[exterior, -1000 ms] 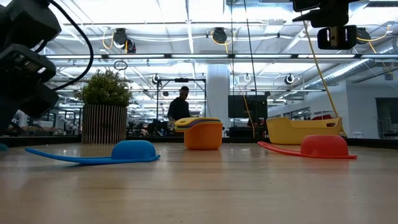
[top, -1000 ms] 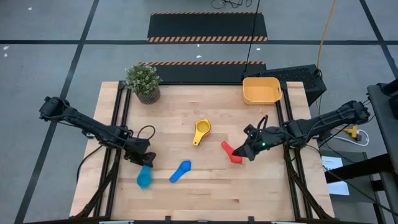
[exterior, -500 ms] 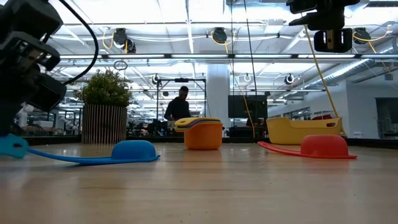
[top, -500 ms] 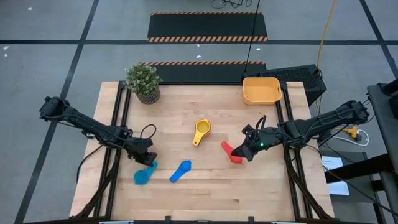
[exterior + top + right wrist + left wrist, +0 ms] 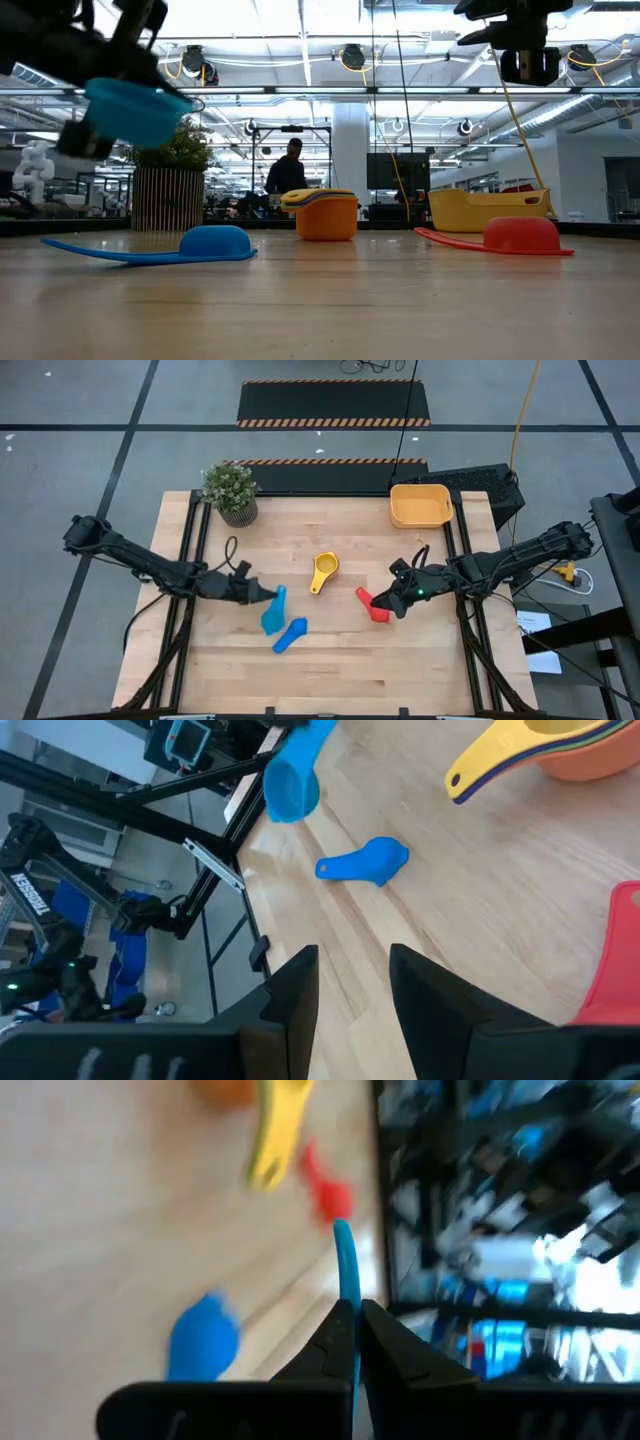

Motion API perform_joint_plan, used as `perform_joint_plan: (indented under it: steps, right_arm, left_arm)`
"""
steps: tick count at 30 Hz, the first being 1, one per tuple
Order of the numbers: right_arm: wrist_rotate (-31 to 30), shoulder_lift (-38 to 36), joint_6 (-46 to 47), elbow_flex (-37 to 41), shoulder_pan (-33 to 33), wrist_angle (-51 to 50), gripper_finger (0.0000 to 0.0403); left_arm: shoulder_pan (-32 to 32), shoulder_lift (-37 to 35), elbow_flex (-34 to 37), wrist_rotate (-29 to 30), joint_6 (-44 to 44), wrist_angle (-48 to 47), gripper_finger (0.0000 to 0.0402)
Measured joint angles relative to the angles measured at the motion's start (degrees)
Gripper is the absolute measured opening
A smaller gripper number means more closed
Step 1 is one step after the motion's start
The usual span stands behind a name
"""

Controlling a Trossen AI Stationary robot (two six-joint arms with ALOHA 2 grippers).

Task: Nest measuring cups in basket
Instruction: Stack the light blue measuring cup on top of the yellow measuring cup

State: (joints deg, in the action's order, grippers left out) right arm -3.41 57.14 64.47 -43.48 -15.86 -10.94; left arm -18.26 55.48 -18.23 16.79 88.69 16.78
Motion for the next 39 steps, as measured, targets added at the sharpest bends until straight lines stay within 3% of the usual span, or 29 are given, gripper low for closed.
perform_joint_plan:
  steps: [12,18,22,25,31,39]
  right_arm:
    - [-2.05,-0.02,-1.44,0.0,2.05,3.55,0.0118]
    - [-8.97,-0.02,-5.54,0.02,5.62,19.22,0.0118]
    - [-9.63,0.84,-10.58,0.02,9.17,31.01,0.0122]
    - [-5.29,2.53,-9.06,-0.63,12.56,37.31,0.0131]
    - [7.08,9.26,-7.59,-9.22,18.72,37.69,0.0159]
    - [15.69,18.86,-2.07,-21.81,27.07,29.53,0.0202]
  left_arm:
    - [0.7,0.0,-11.45,16.79,-14.83,0.2,0.0003]
    - [2.0,0.0,-17.9,27.28,-25.49,0.26,0.0003]
    - [4.05,0.0,-21.7,31.79,-33.72,2.03,0.0003]
    - [6.22,0.59,-22.74,32.41,-40.17,8.29,0.0003]
    - [10.31,4.24,-22.74,31.63,-47.76,25.15,0.0003]
    - [14.53,12.47,-22.72,29.5,-51.87,48.8,0.0003]
